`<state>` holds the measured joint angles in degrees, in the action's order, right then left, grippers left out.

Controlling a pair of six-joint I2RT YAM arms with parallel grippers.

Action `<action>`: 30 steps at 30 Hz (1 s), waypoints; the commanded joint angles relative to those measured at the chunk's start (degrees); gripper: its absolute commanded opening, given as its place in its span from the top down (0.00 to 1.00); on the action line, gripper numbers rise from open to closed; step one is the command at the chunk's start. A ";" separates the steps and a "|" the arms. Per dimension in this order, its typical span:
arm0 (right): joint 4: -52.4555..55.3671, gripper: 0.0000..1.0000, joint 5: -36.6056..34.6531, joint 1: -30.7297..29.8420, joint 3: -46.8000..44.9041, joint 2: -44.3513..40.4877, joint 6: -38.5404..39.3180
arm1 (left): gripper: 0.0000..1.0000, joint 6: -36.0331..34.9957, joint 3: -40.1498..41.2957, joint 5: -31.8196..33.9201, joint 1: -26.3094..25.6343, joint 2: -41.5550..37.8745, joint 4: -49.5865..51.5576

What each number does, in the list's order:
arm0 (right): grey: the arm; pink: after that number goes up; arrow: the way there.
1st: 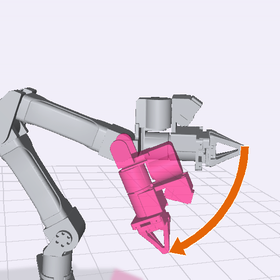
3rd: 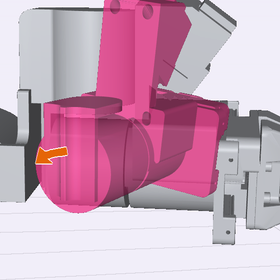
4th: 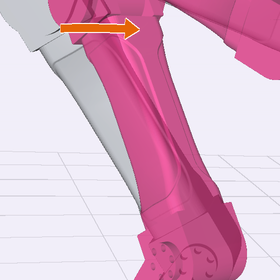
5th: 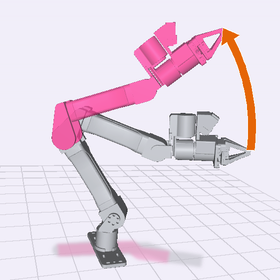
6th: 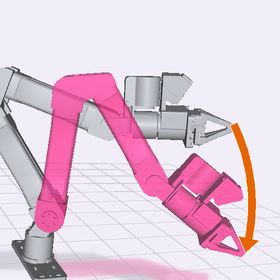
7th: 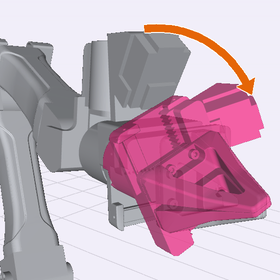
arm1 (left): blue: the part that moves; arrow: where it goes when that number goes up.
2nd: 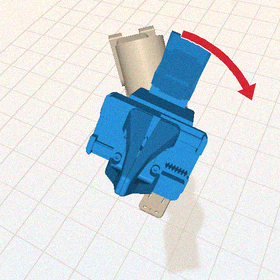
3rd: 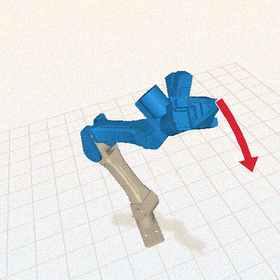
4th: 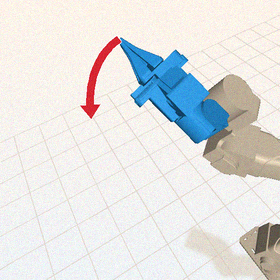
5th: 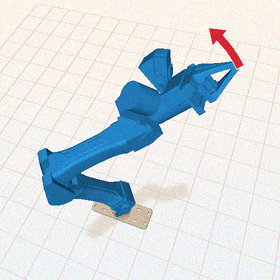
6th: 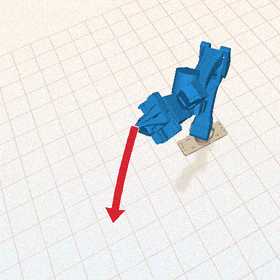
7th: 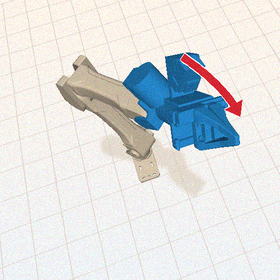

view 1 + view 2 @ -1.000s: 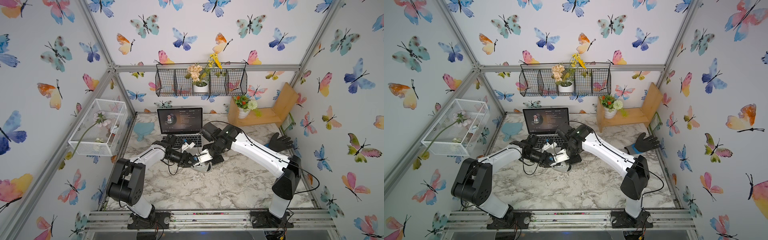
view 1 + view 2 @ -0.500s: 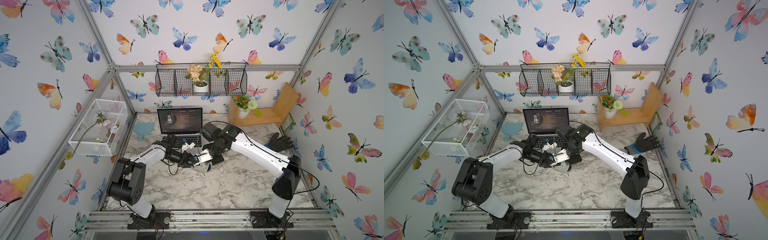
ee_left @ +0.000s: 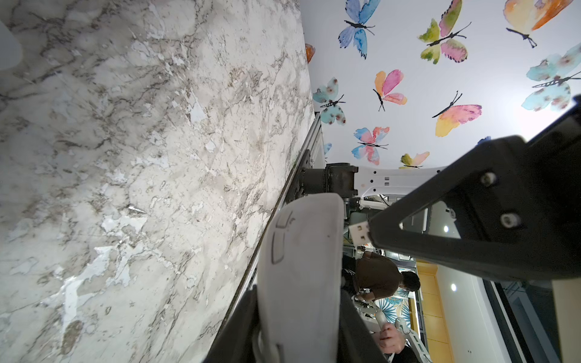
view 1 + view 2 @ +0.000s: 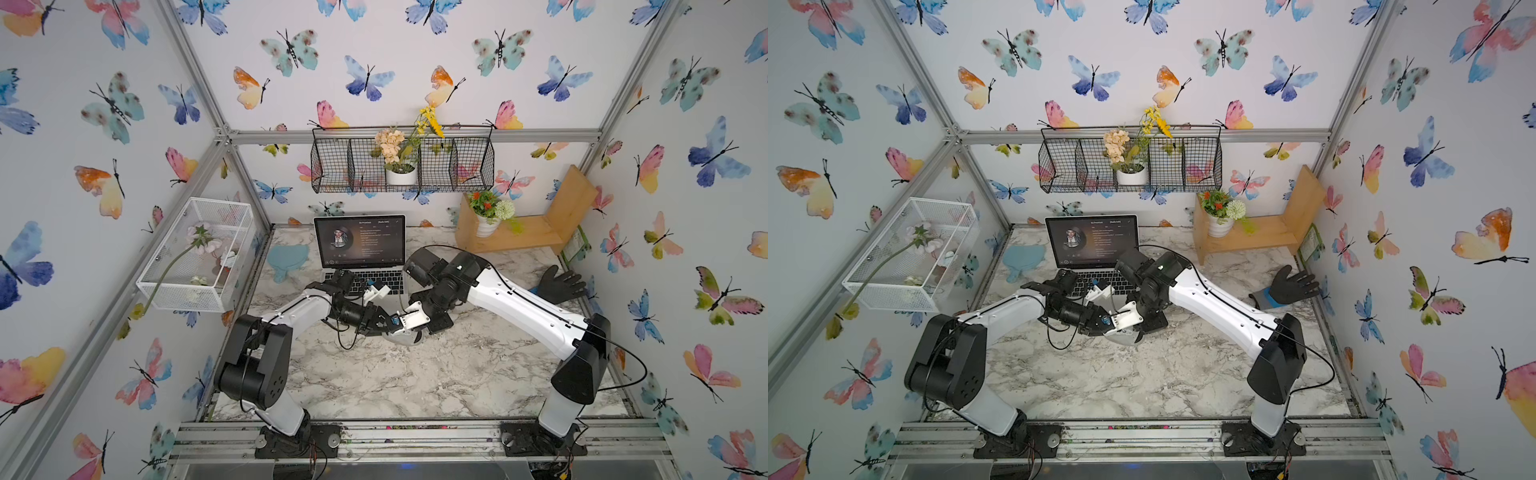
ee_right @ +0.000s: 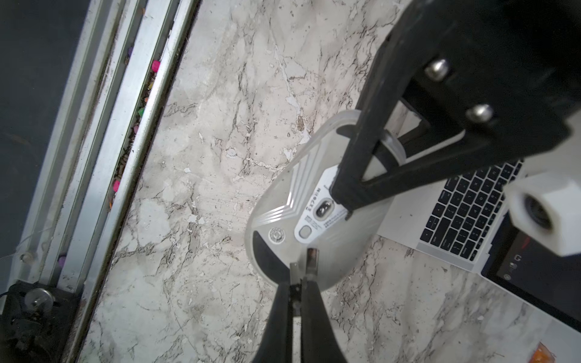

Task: Remove the wireless mouse receiver from the laptop
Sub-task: Insert the USB plug into the mouse.

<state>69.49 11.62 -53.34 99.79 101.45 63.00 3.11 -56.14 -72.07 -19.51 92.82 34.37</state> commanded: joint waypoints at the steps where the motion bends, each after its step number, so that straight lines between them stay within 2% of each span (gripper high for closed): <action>1: 0.66 0.98 1.20 -0.36 -1.17 -0.13 -0.02 | 1.00 0.30 -0.46 -2.90 0.00 -0.05 -0.45; 30: -1.38 0.98 -0.09 -0.36 1.79 3.83 1.77 | 1.00 0.62 -0.35 -3.59 0.00 -0.35 -1.28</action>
<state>68.12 11.60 -53.34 100.31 103.28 64.01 4.10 -56.12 -71.42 -19.51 92.82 33.45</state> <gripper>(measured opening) 0.070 0.361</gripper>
